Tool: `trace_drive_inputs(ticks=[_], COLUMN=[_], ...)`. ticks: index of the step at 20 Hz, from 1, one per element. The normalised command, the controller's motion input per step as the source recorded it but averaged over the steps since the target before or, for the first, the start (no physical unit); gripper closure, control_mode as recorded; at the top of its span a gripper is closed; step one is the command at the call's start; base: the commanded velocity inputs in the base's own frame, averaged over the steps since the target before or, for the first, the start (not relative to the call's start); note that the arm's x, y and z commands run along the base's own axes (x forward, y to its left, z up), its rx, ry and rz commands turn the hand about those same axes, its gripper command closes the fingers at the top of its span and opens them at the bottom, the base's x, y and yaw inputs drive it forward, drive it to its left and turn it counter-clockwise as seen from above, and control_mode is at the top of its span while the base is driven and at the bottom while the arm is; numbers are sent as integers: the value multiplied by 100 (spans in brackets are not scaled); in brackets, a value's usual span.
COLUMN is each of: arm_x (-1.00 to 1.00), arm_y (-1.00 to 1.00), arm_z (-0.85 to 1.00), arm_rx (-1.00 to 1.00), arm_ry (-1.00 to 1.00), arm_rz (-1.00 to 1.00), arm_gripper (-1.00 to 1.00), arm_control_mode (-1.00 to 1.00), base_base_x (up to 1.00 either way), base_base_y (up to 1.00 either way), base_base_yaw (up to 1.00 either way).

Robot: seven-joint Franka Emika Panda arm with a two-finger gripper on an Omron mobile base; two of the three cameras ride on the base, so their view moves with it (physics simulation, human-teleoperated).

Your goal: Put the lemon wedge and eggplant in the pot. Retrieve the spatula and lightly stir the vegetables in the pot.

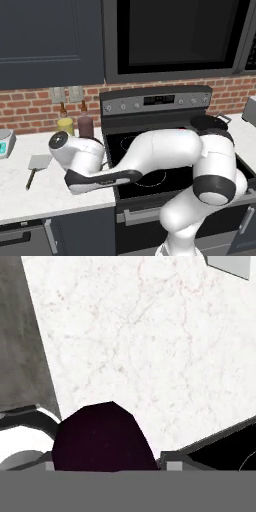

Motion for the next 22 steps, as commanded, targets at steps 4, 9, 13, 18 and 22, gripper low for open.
trace_drive_inputs(ticks=[4,9,13,18,22], arm_x=[-40,-15,0,0,7], arm_y=[-100,-100,-100,-100,-100], arm_z=[56,53,39,22,15], arm_rx=[31,35,33,28,22], arm_ry=[0,0,0,-4,-8], arm_rz=[-20,-17,-19,-21,-22], arm_gripper=[100,100,100,100,100], arm_control_mode=[-100,-100,-100,-100,-100], base_base_x=[0,0,0,0,0], base_base_y=[0,0,0,0,0], base_base_yaw=[0,0,0,0,0])
